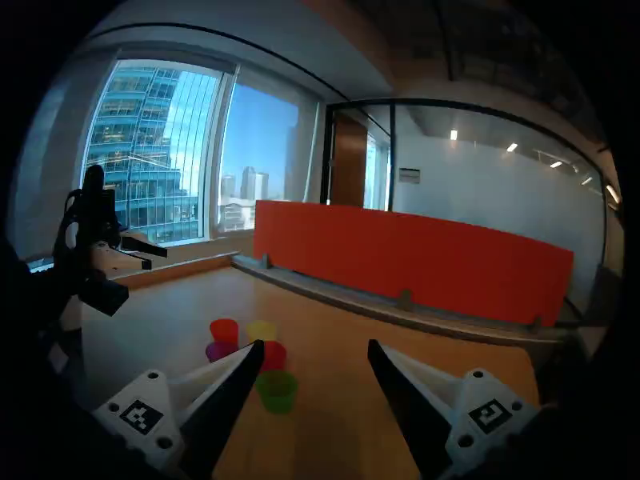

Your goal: Pour water

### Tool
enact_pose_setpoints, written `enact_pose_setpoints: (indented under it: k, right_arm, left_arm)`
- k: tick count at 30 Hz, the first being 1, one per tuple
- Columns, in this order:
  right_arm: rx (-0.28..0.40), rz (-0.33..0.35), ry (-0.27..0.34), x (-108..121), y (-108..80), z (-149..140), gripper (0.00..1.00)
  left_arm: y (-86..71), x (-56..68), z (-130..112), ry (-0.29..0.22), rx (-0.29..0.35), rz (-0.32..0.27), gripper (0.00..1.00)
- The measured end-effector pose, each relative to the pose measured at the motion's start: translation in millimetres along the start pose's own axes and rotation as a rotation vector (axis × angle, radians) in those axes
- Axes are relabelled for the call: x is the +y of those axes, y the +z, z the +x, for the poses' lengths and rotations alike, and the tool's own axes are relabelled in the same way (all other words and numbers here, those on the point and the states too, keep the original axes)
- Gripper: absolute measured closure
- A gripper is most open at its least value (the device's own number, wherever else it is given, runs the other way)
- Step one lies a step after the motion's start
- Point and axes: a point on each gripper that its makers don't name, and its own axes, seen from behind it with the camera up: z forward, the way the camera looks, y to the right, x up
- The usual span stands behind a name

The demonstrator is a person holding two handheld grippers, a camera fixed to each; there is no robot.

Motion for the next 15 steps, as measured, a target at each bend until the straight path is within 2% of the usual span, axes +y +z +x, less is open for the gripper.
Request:
enact_pose_setpoints:
  k: [8,15]
  right_arm:
    - [-0.032,0.020,0.001,-1.0,4.2,-5.8,0.00]
    - [-0.073,0.047,-0.014,-6.4,10.3,-16.1,0.00]
  left_arm:
    - [6.1,8.1,-15.2,0.015,-0.032,-0.052,0.15]
    - [12.6,24.3,-33.4,0.004,-0.072,-0.131,0.15]
